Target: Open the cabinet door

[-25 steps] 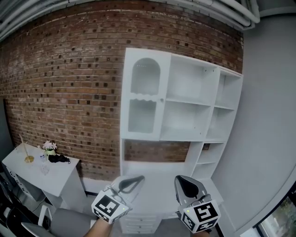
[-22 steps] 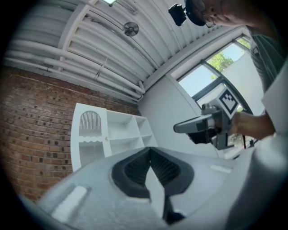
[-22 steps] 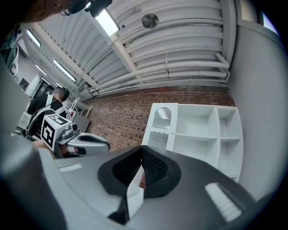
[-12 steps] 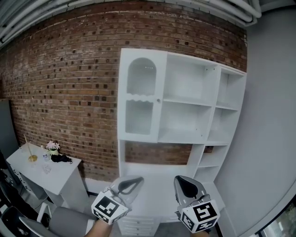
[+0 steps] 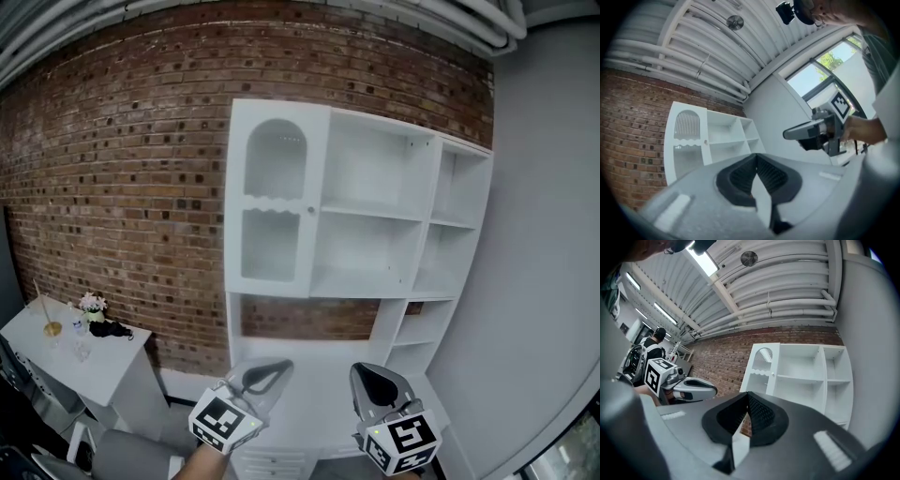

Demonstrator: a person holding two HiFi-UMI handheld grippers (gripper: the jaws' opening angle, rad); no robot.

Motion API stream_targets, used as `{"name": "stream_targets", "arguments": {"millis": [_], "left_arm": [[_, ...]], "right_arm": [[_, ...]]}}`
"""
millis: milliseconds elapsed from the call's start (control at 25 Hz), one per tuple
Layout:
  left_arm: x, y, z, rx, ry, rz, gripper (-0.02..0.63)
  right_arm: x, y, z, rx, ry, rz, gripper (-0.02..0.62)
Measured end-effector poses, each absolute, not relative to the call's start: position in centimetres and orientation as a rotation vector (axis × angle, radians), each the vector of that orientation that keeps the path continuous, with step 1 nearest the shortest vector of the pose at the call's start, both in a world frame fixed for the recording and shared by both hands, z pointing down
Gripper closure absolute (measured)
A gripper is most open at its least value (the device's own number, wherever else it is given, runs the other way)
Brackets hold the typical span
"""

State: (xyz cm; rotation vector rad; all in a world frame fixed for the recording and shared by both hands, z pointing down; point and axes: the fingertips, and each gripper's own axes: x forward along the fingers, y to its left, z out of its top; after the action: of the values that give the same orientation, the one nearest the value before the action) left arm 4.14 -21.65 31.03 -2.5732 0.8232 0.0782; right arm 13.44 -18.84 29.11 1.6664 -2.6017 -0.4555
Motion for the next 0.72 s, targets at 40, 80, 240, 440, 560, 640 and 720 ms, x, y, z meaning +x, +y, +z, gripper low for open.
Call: {"name": "stream_targets", "arguments": {"millis": [40, 80, 240, 440, 560, 640, 720], "left_arm": [[4.1, -22.1, 30.9, -2.576, 0.814, 0.079, 0.604], [4.1, -22.6, 30.9, -2.578, 0.807, 0.078, 0.604], [3.3, -24.4, 30.6, -2.578, 0.783, 0.086, 0.604], [2.1, -26.7, 30.6, -2.572, 0.768, 0.096, 0.604], [1.5, -27.9, 31.1, -2.592, 0.765, 0.095, 0.604], [1.3, -28.3, 31.1, -2.590, 0.754, 0.094, 0.604], [1.3, -28.6, 31.1, -2.590, 0.745, 0.093, 0.604]], "right_arm": [[13.4, -19.3, 28.9, 1.677, -2.596, -0.457, 0.589], [13.3, -19.7, 28.8, 1.685, -2.591, -0.459, 0.589], [12.2, -21.5, 29.2, 1.697, -2.575, -0.450, 0.591], [11.2, -23.5, 29.3, 1.725, -2.554, -0.456, 0.591], [10.7, -24.5, 29.6, 1.737, -2.544, -0.449, 0.589], [10.5, -24.9, 29.7, 1.746, -2.541, -0.442, 0.589], [10.2, -25.3, 29.8, 1.748, -2.538, -0.434, 0.589]]}}
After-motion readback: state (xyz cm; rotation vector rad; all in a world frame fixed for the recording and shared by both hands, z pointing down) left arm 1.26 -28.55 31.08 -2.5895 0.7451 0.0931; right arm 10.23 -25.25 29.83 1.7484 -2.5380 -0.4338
